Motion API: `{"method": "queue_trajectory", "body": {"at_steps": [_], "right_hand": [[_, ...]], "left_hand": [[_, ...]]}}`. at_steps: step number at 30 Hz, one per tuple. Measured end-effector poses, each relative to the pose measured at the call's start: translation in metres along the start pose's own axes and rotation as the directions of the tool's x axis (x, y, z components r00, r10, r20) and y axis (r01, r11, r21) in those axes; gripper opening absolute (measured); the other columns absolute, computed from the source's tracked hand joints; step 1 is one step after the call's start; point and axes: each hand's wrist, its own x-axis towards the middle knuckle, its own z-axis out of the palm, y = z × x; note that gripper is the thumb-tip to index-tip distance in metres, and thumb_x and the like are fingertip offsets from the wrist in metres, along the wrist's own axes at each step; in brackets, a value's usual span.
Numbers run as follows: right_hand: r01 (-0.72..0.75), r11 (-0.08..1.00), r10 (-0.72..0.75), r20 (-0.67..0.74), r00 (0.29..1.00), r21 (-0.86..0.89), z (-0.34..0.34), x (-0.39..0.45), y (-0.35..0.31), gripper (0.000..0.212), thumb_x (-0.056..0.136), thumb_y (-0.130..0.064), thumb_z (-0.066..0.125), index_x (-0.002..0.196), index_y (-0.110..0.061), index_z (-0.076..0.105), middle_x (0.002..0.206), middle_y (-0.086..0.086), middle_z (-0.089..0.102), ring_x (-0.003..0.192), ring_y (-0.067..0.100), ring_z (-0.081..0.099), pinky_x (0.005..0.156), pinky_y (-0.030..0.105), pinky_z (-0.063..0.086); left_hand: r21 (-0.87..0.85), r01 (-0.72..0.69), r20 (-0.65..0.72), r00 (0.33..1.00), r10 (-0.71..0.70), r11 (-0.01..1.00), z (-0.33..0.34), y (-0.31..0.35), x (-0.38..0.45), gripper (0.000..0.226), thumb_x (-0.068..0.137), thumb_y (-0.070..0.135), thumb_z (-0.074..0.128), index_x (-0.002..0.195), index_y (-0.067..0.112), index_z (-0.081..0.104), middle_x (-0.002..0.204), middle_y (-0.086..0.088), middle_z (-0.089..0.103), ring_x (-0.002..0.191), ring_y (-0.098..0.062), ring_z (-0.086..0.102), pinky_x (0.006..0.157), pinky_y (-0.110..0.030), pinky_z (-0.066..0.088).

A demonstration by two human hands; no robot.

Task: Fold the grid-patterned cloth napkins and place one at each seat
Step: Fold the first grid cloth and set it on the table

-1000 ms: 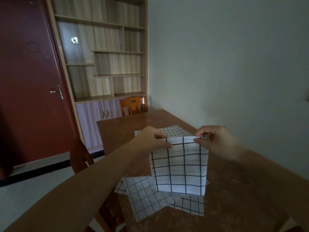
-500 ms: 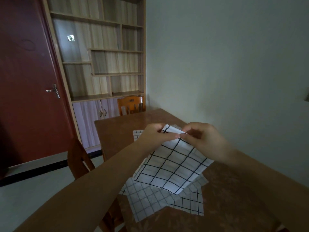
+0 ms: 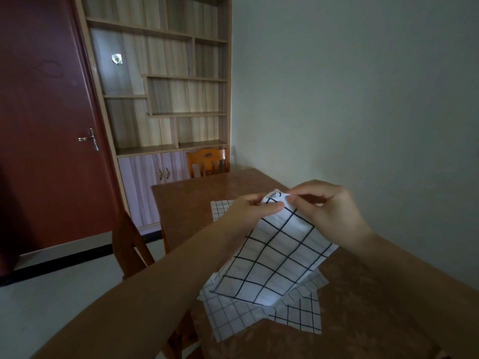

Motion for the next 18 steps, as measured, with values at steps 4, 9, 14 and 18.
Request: {"method": "queue_trajectory", "body": {"at_steps": [4,9,14,18], "right_hand": [[-0.027,0.999,0.028,-0.024,0.999,0.039,0.001,-0.002,0.000,0.011,0.082,-0.004,0.073,0.088,-0.014,0.077,0.090,-0.001,0.074,0.086,0.017,0.070,0.081,0.037,0.057],[-0.096,0.991,0.096,0.011,0.995,0.088,-0.004,-0.004,-0.002,0.005,0.084,-0.003,0.070,0.085,-0.007,0.074,0.090,0.006,0.074,0.085,0.020,0.071,0.082,0.036,0.056],[-0.210,0.971,0.207,0.042,0.977,0.110,-0.011,-0.002,-0.001,0.011,0.087,-0.005,0.068,0.076,-0.004,0.068,0.074,0.018,0.064,0.066,0.020,0.056,0.062,0.022,0.043],[-0.268,0.960,0.258,0.109,0.960,0.086,-0.017,-0.003,0.000,0.013,0.090,-0.008,0.062,0.078,-0.005,0.066,0.070,0.010,0.060,0.066,0.016,0.053,0.058,0.018,0.040]], "left_hand": [[-0.040,0.000,-0.012,1.000,0.000,0.999,0.002,0.002,-0.005,0.024,0.091,0.027,0.065,0.112,0.022,0.074,0.113,0.007,0.072,0.113,-0.007,0.060,0.098,-0.031,0.039],[-0.064,0.048,0.019,0.999,-0.047,0.997,0.002,0.003,-0.006,0.028,0.090,0.035,0.065,0.114,0.024,0.073,0.117,0.006,0.071,0.117,-0.012,0.060,0.107,-0.038,0.037],[-0.154,0.104,0.059,0.994,-0.096,0.983,0.005,0.007,-0.013,0.025,0.094,0.032,0.060,0.109,0.018,0.074,0.102,0.003,0.076,0.095,-0.011,0.072,0.084,-0.030,0.053],[-0.184,0.131,0.073,0.990,-0.120,0.974,0.007,0.010,-0.014,0.035,0.097,0.032,0.054,0.115,0.007,0.070,0.111,-0.015,0.072,0.100,-0.024,0.071,0.075,-0.027,0.056]]}}
